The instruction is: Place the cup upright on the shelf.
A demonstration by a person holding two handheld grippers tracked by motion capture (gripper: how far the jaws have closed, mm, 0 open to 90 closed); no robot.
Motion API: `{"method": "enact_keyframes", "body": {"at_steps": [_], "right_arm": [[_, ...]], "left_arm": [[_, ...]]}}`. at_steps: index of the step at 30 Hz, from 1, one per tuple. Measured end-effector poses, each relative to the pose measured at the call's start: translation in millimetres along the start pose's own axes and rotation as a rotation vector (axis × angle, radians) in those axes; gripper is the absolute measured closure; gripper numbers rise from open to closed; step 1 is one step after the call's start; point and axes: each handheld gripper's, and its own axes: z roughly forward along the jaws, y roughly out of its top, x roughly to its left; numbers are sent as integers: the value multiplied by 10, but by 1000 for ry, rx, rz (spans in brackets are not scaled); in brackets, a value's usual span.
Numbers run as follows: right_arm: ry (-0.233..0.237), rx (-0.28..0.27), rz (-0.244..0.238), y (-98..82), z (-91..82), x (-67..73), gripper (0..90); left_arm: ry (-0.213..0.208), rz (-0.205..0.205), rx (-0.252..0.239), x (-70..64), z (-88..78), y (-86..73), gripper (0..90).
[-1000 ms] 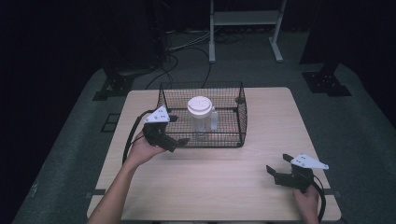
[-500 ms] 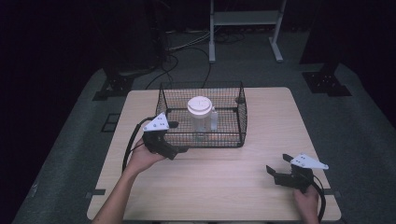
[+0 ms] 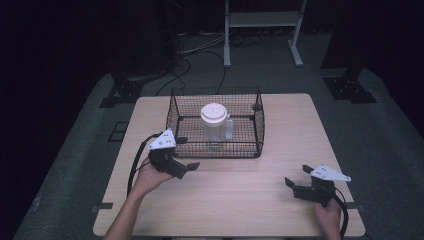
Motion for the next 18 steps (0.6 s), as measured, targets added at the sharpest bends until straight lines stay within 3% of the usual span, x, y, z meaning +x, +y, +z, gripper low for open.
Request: {"method": "enact_keyframes", "body": {"at_steps": [10, 18], "right_arm": [[-1, 3, 0, 1, 0, 8, 135], [-2, 4, -5, 2, 2, 10, 135]], "left_arm": [[8, -10, 7, -70, -3, -162, 1], [3, -37, -20, -119, -11, -296, 1]]}}
